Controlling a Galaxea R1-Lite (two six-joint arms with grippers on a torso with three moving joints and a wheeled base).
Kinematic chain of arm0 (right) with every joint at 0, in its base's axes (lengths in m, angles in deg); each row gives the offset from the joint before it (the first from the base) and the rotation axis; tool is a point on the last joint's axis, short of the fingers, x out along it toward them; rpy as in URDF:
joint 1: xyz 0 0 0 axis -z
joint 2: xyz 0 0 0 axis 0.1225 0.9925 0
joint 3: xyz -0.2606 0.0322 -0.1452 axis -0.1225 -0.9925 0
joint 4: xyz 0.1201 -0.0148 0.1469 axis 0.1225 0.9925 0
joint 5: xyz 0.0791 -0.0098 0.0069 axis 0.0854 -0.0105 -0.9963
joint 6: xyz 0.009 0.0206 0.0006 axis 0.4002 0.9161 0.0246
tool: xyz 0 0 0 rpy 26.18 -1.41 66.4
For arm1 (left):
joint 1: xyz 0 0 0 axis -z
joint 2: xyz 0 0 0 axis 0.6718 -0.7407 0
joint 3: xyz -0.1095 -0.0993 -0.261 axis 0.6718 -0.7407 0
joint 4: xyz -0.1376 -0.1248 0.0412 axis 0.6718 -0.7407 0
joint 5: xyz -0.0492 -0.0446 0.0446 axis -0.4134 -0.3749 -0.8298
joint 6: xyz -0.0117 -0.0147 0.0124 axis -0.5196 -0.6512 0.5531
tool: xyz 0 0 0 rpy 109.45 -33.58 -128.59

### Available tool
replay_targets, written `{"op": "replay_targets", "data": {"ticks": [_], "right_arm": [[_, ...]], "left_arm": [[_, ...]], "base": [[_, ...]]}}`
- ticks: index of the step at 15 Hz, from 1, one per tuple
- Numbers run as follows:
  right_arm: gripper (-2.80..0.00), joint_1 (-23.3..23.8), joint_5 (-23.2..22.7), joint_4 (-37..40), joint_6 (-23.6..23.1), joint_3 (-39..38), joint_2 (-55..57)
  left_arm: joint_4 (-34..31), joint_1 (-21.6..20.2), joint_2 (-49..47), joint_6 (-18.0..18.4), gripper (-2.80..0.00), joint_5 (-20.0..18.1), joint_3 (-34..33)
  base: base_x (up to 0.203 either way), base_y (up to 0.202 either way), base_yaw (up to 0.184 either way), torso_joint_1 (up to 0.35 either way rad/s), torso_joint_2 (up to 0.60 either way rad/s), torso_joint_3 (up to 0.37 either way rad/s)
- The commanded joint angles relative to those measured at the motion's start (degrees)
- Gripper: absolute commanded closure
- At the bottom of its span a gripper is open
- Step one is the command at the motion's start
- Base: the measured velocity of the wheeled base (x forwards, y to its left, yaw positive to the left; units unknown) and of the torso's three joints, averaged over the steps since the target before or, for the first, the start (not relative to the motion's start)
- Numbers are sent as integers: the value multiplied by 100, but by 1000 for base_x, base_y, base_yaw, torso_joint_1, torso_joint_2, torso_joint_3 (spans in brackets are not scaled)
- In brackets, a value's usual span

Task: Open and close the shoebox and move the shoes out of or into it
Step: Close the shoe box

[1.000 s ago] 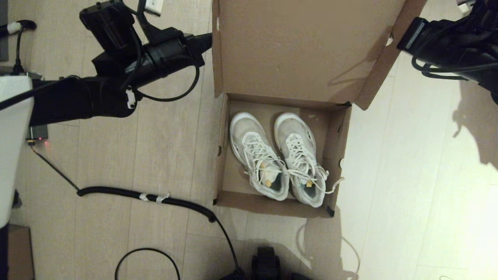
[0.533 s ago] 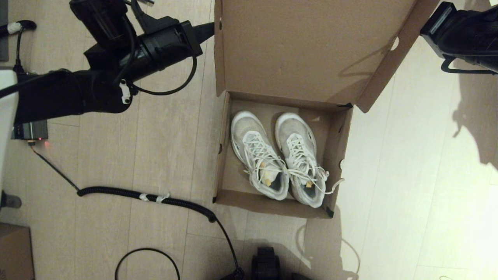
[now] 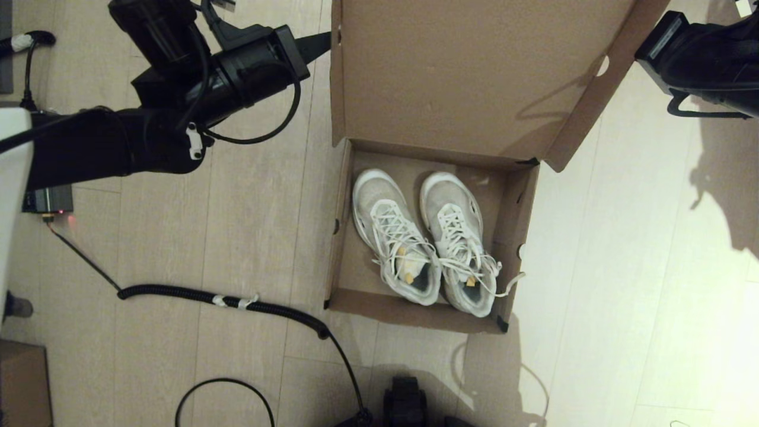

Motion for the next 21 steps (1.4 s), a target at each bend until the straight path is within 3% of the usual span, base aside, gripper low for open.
{"op": "replay_targets", "data": {"ticks": [1, 5, 9, 11, 17, 18, 19, 21], "right_arm": [[0, 0, -11, -15, 21, 21, 52], [0, 5, 138, -15, 304, 41, 44], [0, -534, 50, -7, 607, 201, -24], [0, -580, -108, 2, 891, 221, -101], [0, -580, -155, 20, 769, 391, -78], [0, -580, -160, 20, 547, 360, -50], [0, -573, -158, 19, -60, 261, -4], [0, -480, -145, 0, -1964, -35, 143]], "left_arm": [[15, -9, 56, -124, 0, -16, -1], [15, -35, 100, -179, 0, -7, -10], [15, 13, 100, -188, 0, -16, -10], [15, 62, 100, -188, 0, -16, -10], [15, 88, 135, -188, 0, -11, -10], [16, 87, 119, -156, 0, -1, -20], [22, 61, 98, 17, 0, -14, -109], [-43, -49, -64, 837, 0, -33, -174]], "base": [[0, 0, 0, 0, 0, 0], [0, 0, 0, 0, 0, 0], [0, 0, 0, 0, 0, 0], [0, 0, 0, 0, 0, 0], [0, 0, 0, 0, 0, 0], [0, 0, 0, 0, 0, 0], [0, 0, 0, 0, 0, 0], [0, 0, 0, 0, 0, 0]]}}
